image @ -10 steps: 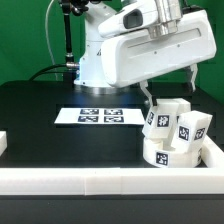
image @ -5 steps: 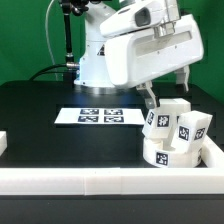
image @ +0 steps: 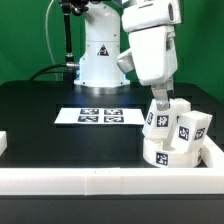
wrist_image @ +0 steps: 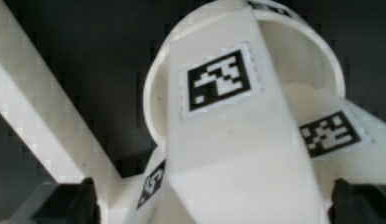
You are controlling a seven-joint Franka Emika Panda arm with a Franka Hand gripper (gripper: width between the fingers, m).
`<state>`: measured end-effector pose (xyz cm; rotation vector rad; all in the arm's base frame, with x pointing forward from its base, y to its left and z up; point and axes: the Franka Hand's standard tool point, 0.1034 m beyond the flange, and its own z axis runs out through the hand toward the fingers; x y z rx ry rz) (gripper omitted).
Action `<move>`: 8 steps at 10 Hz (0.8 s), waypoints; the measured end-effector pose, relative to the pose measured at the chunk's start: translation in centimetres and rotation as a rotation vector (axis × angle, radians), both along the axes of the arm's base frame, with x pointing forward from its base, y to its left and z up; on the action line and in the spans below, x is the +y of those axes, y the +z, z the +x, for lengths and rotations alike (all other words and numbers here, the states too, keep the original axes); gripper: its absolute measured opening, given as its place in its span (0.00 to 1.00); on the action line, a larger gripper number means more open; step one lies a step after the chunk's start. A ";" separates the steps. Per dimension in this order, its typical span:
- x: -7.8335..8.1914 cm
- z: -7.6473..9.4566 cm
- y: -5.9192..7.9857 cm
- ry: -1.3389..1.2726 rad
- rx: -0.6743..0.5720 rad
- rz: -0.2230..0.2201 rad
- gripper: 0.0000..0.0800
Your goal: Assemble stool
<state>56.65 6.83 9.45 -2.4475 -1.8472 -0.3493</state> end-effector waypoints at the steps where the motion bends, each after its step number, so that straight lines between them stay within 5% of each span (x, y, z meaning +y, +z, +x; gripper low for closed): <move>1: -0.1 0.0 0.0 0.050 -0.010 -0.013 0.81; 8: -0.7 -0.5 -0.9 0.346 -0.051 -0.072 0.81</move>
Offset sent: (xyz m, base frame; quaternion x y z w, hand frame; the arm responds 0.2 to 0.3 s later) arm -0.0043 -0.0011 0.0021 -0.0021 -0.0010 -0.1613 0.9869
